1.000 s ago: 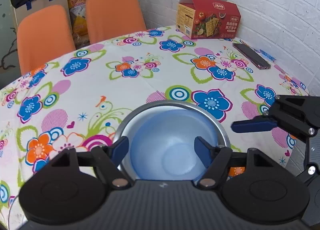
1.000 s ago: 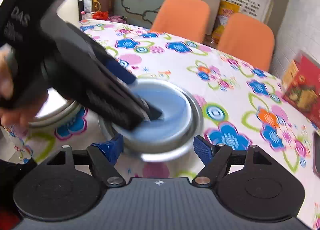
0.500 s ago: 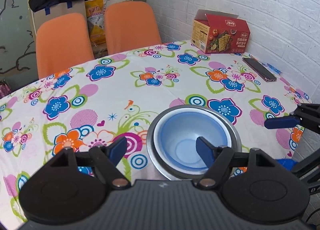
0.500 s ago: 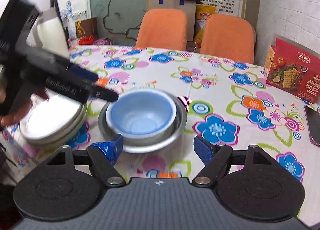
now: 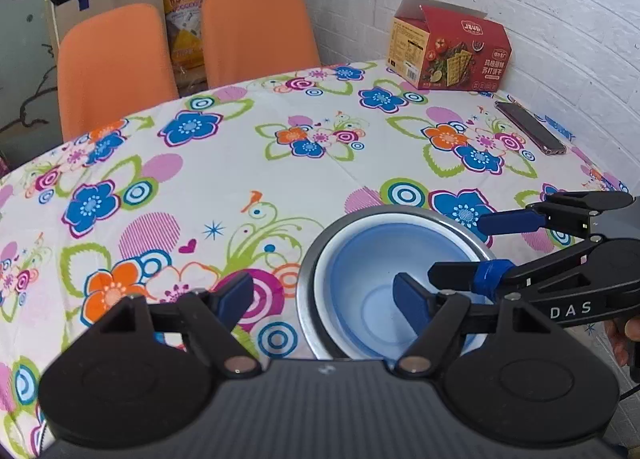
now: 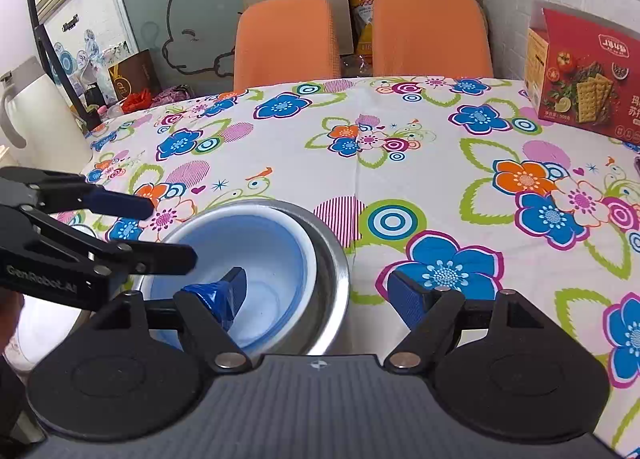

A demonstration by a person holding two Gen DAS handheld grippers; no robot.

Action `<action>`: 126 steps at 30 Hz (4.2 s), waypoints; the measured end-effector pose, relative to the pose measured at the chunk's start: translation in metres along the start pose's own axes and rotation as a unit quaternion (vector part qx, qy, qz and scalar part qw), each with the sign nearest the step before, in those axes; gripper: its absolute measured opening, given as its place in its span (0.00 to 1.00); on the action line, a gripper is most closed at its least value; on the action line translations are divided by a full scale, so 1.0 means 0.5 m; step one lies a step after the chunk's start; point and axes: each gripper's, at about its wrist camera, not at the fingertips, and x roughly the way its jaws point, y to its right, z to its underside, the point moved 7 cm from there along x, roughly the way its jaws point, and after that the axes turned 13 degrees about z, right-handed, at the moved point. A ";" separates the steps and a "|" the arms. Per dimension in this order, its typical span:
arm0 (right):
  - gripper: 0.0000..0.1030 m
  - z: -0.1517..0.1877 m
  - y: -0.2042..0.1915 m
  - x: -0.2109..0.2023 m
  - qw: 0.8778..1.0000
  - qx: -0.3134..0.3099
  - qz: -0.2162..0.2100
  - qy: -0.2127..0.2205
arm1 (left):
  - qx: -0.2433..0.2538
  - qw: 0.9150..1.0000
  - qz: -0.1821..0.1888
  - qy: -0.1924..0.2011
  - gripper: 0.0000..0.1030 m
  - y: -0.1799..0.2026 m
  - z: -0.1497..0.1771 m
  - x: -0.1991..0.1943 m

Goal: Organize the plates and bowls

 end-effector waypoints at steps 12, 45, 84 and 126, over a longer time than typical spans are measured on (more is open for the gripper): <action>0.62 0.009 -0.010 0.050 0.999 -0.023 0.005 -0.026 | -0.054 0.998 0.005 -0.034 0.74 -0.054 0.010 0.069; 0.62 -0.011 -0.053 -0.016 0.999 0.012 -0.005 0.041 | -0.071 0.997 0.000 -0.015 0.30 -0.004 -0.034 0.045; 0.64 0.075 -0.411 -0.036 0.984 -0.056 -0.167 -0.010 | -0.181 0.976 -0.120 0.005 0.37 -0.202 0.220 -0.255; 0.64 0.177 -0.126 -0.302 0.972 0.121 0.061 0.194 | -0.057 0.948 -0.238 0.201 0.96 0.165 0.352 -0.391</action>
